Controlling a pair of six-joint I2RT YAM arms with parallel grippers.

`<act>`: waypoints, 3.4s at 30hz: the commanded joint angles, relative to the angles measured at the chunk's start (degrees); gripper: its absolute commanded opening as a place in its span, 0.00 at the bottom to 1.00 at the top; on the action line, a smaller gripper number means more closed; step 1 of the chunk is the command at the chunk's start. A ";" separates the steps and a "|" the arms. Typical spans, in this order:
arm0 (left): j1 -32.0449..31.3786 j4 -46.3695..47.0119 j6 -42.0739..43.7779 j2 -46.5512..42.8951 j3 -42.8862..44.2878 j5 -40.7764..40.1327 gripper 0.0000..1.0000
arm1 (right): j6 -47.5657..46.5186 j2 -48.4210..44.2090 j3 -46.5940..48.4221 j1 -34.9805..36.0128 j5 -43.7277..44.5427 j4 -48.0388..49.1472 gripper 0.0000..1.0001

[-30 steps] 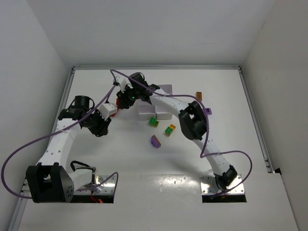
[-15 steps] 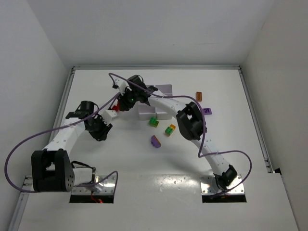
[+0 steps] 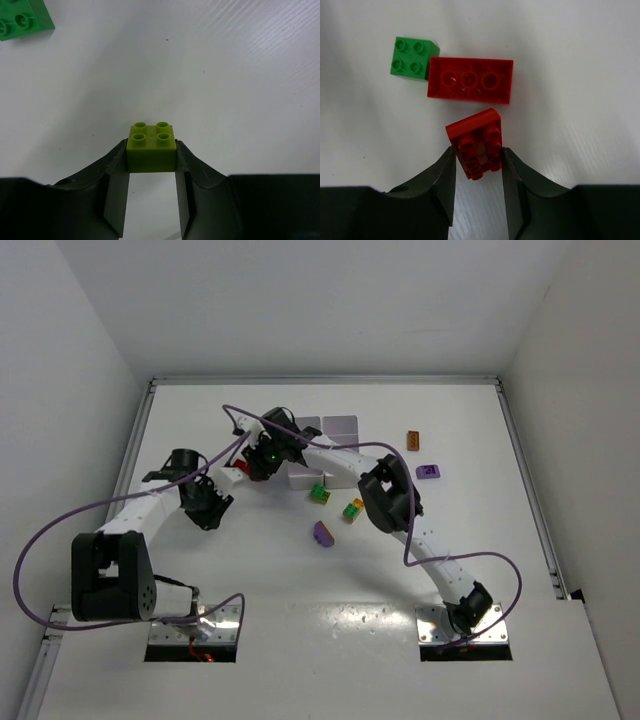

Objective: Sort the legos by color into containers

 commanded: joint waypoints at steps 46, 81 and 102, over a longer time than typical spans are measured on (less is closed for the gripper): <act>-24.79 -5.70 -0.77 -8.98 12.04 24.97 0.65 | -12.34 -70.90 -58.37 -18.48 -4.38 -6.68 0.62; -51.35 25.69 -49.02 21.96 24.51 -7.67 0.50 | -3.56 -76.37 -65.51 -34.20 -0.69 -16.97 0.65; -51.97 25.69 -50.08 34.89 31.64 -8.72 0.51 | -2.42 -76.37 -66.56 -38.87 -2.27 -16.97 0.65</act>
